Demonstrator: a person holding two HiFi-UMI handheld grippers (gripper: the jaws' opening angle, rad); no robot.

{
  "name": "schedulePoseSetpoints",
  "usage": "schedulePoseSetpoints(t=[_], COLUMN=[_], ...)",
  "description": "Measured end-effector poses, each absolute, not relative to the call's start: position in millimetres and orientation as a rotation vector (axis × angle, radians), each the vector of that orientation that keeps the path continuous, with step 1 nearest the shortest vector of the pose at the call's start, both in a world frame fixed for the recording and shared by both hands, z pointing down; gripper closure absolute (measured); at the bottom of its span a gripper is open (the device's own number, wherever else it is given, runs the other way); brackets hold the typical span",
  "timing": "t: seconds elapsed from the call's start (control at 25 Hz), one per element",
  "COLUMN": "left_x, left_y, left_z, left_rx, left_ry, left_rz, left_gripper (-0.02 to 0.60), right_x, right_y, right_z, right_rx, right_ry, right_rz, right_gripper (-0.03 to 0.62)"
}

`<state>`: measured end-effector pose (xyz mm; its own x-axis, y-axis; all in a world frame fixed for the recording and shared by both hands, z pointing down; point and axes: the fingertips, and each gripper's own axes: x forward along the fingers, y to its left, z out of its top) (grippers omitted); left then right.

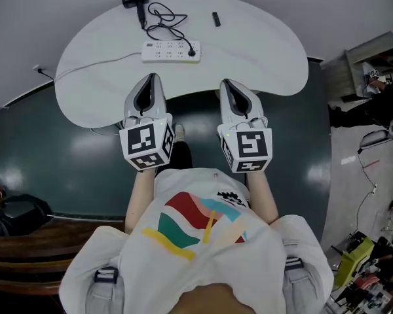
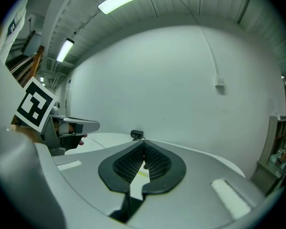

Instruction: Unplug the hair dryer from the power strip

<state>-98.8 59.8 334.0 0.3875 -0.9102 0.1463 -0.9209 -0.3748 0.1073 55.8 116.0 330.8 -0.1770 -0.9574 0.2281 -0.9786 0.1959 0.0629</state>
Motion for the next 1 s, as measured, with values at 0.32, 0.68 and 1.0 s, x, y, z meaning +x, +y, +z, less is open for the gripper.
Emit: schedulePoseSetpoints(t=[0.32,0.68,1.0], left_x=[-111.4,-89.7,-79.0], left_y=[-56.9,-123.7,-137.2], left_z=[337.9,348.9,370.1], left_rx=[2.501,2.531,2.484], left_ry=[-1.574,-1.51,-1.505], left_rz=[0.132,0.171,0.274], left_gripper=[0.581,0.581,0.581], right_x=[40.7,53.0,56.9], right_y=[1.2,-56.7,-82.6], right_z=[333.7,337.8,345.8], right_rx=[1.867,1.883,1.802], right_ry=[-2.177,-2.138,-2.231], right_rz=[0.151,0.155,0.185], right_gripper=[0.582,0.582,0.582])
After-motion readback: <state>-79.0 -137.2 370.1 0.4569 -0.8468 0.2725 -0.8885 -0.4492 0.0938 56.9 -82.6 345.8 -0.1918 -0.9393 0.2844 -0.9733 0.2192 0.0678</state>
